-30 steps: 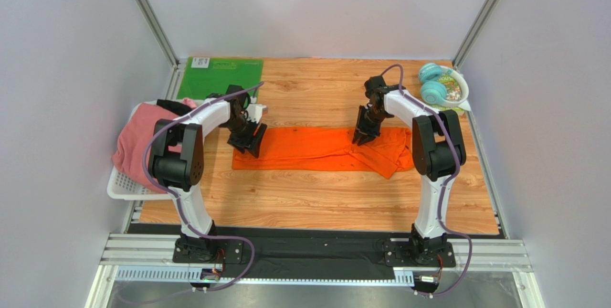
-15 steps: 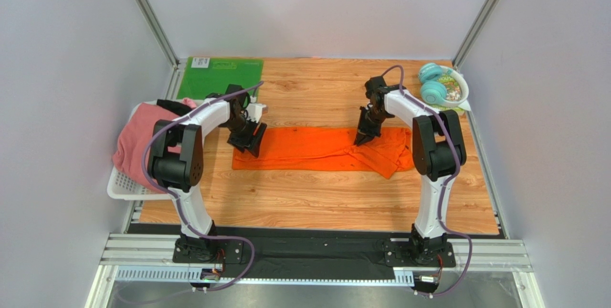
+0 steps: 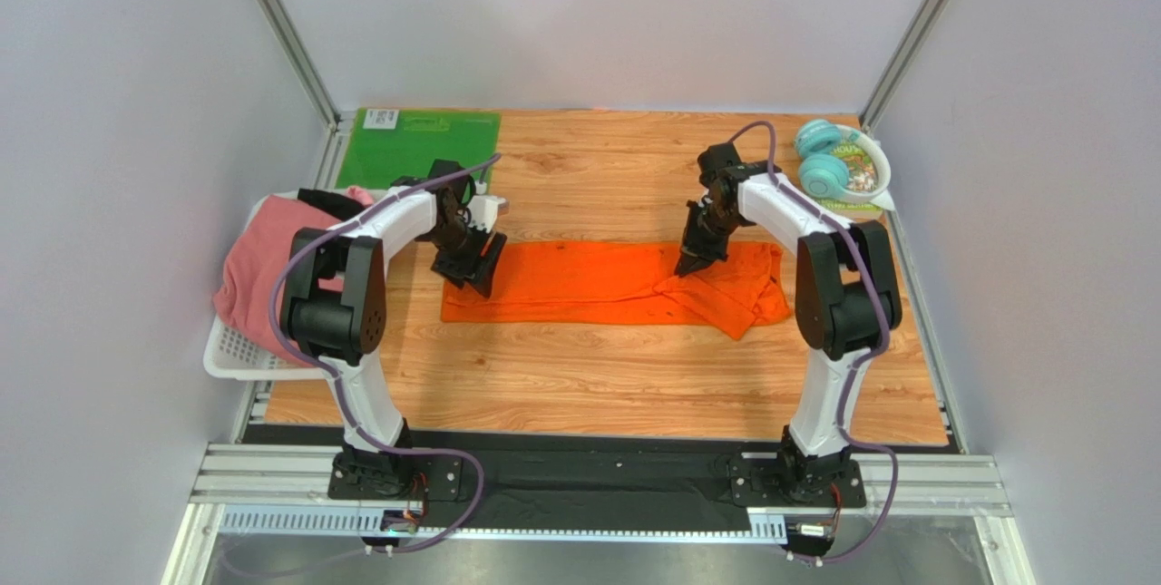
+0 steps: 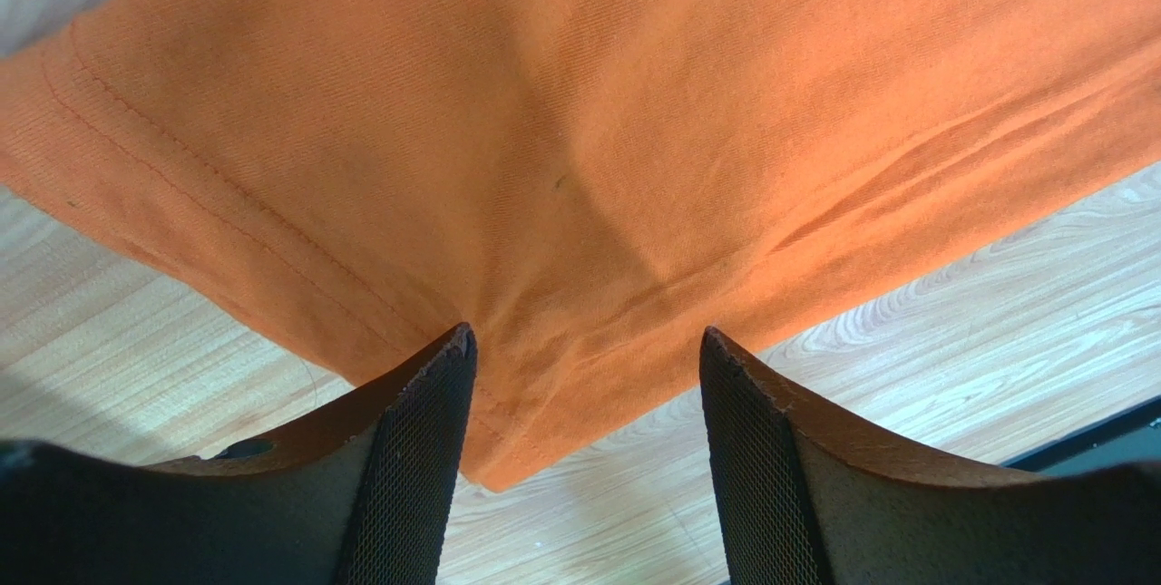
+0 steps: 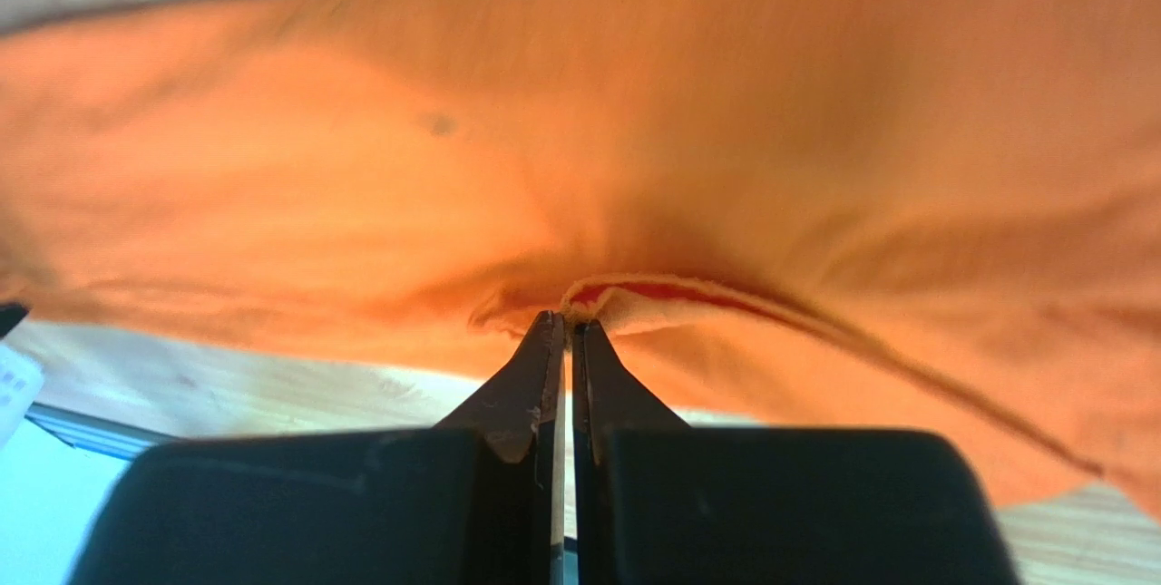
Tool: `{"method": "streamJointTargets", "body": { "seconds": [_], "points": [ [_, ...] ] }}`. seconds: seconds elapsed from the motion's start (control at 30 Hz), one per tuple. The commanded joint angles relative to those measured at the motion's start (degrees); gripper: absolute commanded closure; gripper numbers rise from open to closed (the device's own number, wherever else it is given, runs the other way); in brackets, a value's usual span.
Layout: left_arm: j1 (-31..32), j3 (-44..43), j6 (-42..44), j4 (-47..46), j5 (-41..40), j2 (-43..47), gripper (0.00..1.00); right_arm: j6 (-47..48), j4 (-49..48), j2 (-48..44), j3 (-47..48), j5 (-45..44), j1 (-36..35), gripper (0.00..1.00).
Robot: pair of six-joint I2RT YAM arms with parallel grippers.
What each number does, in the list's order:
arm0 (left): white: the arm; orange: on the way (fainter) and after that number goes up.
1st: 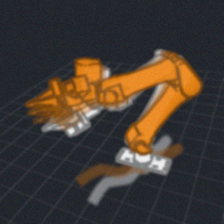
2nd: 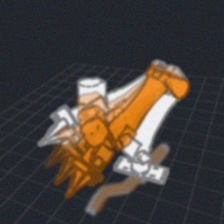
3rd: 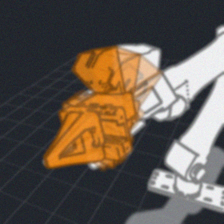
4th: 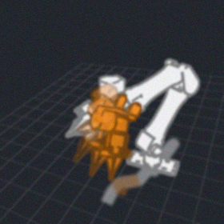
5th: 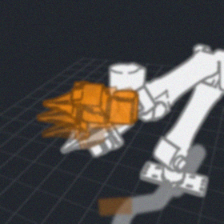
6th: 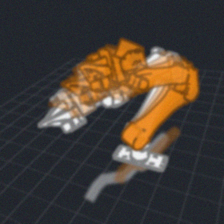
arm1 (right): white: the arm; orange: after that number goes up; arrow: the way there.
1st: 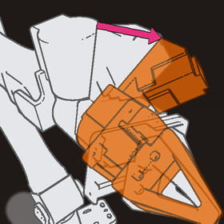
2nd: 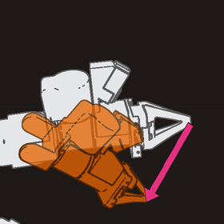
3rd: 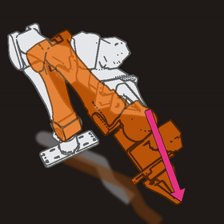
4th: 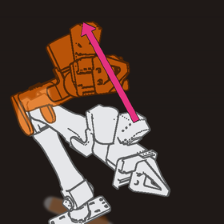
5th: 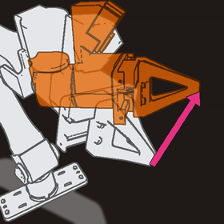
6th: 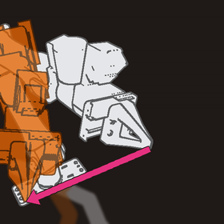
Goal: Fold and stack the t-shirts
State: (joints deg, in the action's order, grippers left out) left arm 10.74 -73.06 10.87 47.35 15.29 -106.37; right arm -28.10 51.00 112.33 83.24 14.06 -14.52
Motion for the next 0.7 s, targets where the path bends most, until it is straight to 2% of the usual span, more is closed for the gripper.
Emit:
{"method": "streamJointTargets", "body": {
  "seconds": [0.0, 0.3, 0.47, 0.67],
  "points": [
    [-0.11, -0.42, 1.43, -0.86, -0.08, 3.18, 0.32, -1.52, 0.06, -10.28, -3.95, 0.44, -2.26, 1.00],
    [-0.11, -1.30, 1.34, -0.33, -0.08, 3.80, 0.32, -4.95, -2.83, -19.34, -16.35, 2.54, -6.82, 1.00],
    [-0.11, -2.44, 1.17, 0.20, 0.27, 4.15, 0.32, -6.97, -5.56, -19.96, -23.73, 6.14, -8.85, 0.82],
    [-0.11, -3.32, 1.17, 0.90, 0.36, 3.98, 0.32, -6.53, -6.18, -18.82, -24.45, 10.36, -9.30, 0.64]
  ]
}}
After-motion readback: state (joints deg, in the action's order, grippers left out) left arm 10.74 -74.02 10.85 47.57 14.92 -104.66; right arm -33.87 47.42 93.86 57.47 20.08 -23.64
